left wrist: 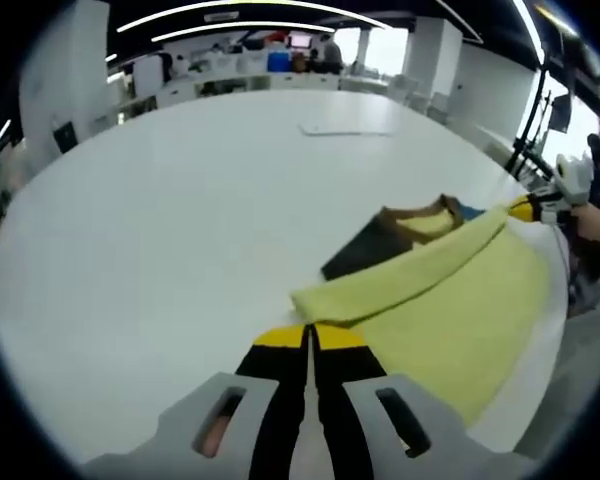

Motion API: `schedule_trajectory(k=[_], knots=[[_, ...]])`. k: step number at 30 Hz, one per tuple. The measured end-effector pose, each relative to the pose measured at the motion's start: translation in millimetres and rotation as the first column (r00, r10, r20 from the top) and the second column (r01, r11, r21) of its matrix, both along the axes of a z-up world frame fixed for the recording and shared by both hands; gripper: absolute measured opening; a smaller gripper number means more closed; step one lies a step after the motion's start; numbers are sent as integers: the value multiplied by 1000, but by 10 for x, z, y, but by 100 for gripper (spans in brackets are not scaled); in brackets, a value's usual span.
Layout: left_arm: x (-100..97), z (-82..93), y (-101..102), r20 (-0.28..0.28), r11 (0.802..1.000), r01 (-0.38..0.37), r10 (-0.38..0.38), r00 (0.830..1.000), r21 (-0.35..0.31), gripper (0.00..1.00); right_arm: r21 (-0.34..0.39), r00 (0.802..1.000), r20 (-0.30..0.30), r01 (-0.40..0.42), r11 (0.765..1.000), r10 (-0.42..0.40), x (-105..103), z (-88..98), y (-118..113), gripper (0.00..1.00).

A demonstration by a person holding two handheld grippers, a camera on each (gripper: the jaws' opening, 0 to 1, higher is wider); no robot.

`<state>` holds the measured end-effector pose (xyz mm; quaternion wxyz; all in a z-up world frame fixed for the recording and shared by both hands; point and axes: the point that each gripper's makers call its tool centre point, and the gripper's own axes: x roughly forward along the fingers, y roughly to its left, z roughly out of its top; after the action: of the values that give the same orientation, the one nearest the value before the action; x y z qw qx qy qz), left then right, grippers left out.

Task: Fold the garment on the visible template until the final outline fits inside the template.

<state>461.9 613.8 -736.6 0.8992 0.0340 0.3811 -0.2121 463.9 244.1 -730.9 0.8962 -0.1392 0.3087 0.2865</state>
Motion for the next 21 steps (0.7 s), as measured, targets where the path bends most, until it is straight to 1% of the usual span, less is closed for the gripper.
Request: schedule_trajectory(k=[6, 12, 18, 21], knots=[[68, 47, 1, 0, 1000, 0, 0, 1000, -19, 0, -1, 1000, 18, -1, 1000, 1, 77, 62, 9, 3], [178, 66, -4, -5, 1000, 8, -8, 1000, -29, 0, -3, 1000, 28, -4, 1000, 4, 178, 88, -6, 2], [325, 46, 3, -17, 999, 2, -2, 1000, -44, 0, -16, 999, 38, -12, 1000, 12, 370, 93, -19, 2], [400, 10, 3, -29, 999, -5, 4, 1000, -49, 0, -22, 999, 38, -11, 1000, 11, 455, 75, -16, 2]])
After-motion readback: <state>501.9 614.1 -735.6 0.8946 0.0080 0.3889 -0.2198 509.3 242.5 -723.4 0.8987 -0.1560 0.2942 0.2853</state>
